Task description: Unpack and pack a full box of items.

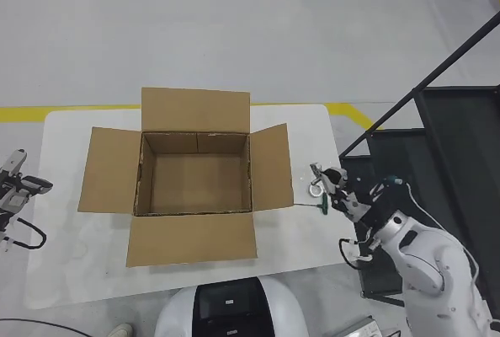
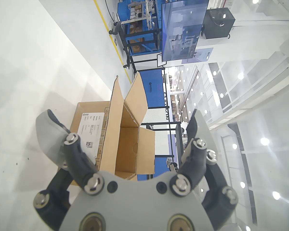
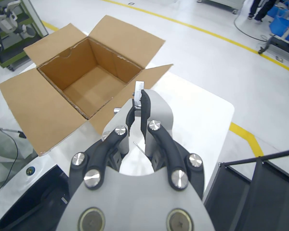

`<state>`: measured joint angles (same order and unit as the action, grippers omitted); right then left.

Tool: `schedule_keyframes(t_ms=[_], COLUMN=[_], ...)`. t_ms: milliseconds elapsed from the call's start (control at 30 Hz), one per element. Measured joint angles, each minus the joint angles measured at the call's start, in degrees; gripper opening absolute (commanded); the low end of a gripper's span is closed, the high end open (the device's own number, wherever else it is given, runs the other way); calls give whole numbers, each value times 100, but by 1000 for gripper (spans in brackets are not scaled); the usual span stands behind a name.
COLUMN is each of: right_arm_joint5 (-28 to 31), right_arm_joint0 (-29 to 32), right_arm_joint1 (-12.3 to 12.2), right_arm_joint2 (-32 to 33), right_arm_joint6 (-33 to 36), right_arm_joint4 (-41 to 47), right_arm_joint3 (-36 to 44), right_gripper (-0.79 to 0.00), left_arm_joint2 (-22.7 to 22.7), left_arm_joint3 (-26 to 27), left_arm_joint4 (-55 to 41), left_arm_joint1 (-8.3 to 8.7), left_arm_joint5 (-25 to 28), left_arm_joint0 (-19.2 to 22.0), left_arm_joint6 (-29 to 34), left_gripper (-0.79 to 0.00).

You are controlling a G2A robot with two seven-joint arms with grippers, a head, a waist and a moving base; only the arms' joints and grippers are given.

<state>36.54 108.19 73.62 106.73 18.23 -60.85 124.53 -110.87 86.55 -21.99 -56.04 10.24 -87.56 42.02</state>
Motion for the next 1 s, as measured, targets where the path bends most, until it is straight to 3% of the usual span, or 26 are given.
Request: schedule_keyframes(t_ms=[167,333,533,1000], right_arm_joint5=[-220,-206,-146,-1376], right_arm_joint0=[468,571,329,-302], right_arm_joint1=[-7,-31,-72,-38], right_arm_joint2=[163,-113,-750,-1787], right_arm_joint6=[43,491,1204,858], right_arm_joint4=[-158,-351,-986,-1956], right_arm_joint3=[-266,-595,-1007,-2129], right_gripper=[-785,-785,-785,-785], left_arm_joint2=[0,0,0,0], left_arm_joint3=[0,0,0,0], left_arm_joint4=[0,0,0,0], left_arm_joint1=[0,0,0,0], left_arm_joint5=[0,0,0,0], left_arm_joint0=[0,0,0,0], left_arm_joint6=[0,0,0,0], left_gripper=[0,0,0,0])
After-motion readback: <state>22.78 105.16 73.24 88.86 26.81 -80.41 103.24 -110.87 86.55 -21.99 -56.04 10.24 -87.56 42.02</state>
